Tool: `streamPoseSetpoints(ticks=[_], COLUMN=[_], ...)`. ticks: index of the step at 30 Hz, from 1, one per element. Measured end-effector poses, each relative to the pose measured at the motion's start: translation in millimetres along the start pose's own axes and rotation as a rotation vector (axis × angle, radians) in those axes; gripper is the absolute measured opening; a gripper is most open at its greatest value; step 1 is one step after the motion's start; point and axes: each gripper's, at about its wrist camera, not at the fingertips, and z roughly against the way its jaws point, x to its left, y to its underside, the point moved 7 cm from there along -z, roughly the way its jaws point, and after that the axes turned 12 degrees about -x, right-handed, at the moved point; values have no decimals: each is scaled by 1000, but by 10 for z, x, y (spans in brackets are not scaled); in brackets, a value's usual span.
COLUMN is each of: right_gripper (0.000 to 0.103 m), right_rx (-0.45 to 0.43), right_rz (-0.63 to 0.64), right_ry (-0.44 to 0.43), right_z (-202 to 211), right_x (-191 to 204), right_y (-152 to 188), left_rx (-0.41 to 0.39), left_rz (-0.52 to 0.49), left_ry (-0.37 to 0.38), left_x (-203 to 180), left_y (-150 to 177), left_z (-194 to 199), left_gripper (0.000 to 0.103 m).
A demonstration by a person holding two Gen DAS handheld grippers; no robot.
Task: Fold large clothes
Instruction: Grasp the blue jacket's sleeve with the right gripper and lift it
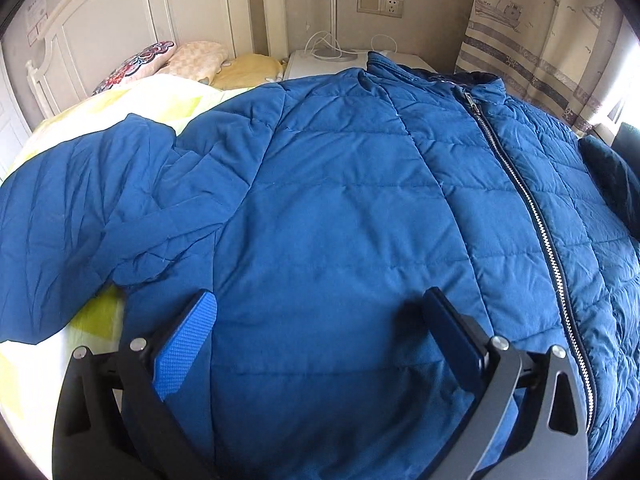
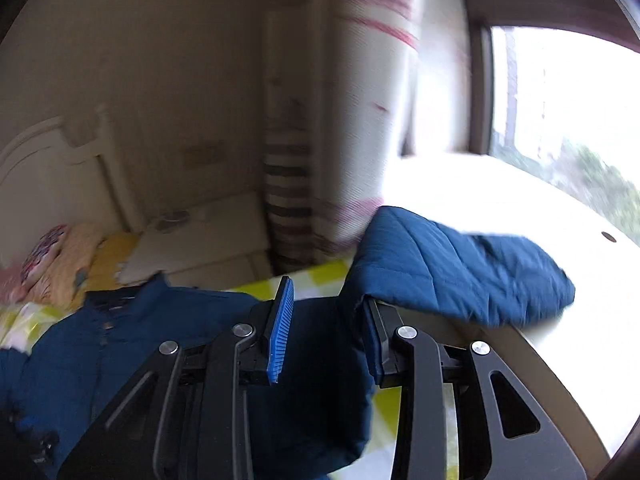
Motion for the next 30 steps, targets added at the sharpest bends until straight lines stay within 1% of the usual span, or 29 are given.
streamPoseSetpoints(ticks=[1, 2, 3, 4, 5, 7, 8, 9, 10, 11, 12, 13, 14, 15, 17, 18, 19, 20, 21, 23, 24, 26, 27, 28, 29, 30], right_gripper=[34, 34, 34, 34, 34, 37, 42, 49, 53, 56, 68, 75, 79, 79, 79, 80, 80, 80, 80, 78, 75, 73, 73, 73, 73, 73], right_rx=[-23, -27, -15, 26, 80, 237, 308, 410, 470, 475, 450, 470, 473, 454, 402, 354, 335, 330, 345, 389, 399, 378, 370, 376, 408, 427], right_rz=[70, 139, 176, 215, 235, 252, 255, 267, 274, 278, 272, 249, 212, 159, 78, 0, -72, -176, -304, -468, -546, -622, -651, -672, -714, -751], right_ry=[-73, -131, -164, -218, -263, -345, -370, -377, -373, -368, -375, -391, -409, -418, -409, -378, -349, -320, -297, -262, -237, -187, -131, -94, -65, -60], right_z=[105, 187, 229, 236, 218, 102, 57, -10, -38, -20, 56, 124, 231, 352, 519, 610, 596, 567, 473, 222, 136, 21, -33, -50, -75, -91], right_x=[364, 717, 942, 1256, 1482, 1827, 1925, 1990, 1997, 1983, 1954, 1908, 1856, 1742, 1466, 1206, 1025, 766, 493, 198, 33, -174, -296, -382, -429, -421], right_y=[-38, -11, 46, 198, 372, 848, 1073, 1364, 1544, 1653, 1634, 1609, 1567, 1472, 1275, 1137, 1047, 1006, 1016, 1091, 1149, 1189, 1208, 1219, 1270, 1302], left_rx=[-1, -2, -3, -4, -5, -6, -7, -7, -8, -8, -9, -10, -11, -11, -13, -13, -13, -12, -12, -11, -12, -14, -14, -15, -15, -15], left_rz=[1, 2, 5, 6, 7, 7, 8, 10, 10, 10, 10, 10, 13, 14, 16, 16, 15, 13, 11, 8, 9, 15, 16, 17, 17, 17], left_ry=[2, 3, 6, 8, 10, 13, 15, 17, 18, 20, 22, 24, 27, 28, 30, 30, 30, 28, 27, 24, 25, 31, 32, 33, 33, 33], left_x=[-3, -3, -2, 3, 6, 4, 2, 2, 1, 3, 9, 10, 14, 16, 15, 24, 24, 23, 26, 24, 27, 32, 34, 34, 33, 33], left_y=[2, 4, -3, 3, 4, 4, 2, -1, -3, -2, 5, 4, 2, 2, 1, 7, 8, 7, 7, 10, 12, 6, 5, 6, 6, 7], left_z=[7, 11, 10, 17, 20, 23, 24, 24, 24, 25, 28, 30, 30, 30, 29, 32, 31, 31, 30, 32, 37, 41, 43, 43, 44, 45], left_gripper=[101, 101, 101, 101, 101, 101, 101, 101, 101, 101, 101, 101, 101, 101, 101, 101, 101, 101, 101, 101, 101, 101, 101, 101, 101, 101])
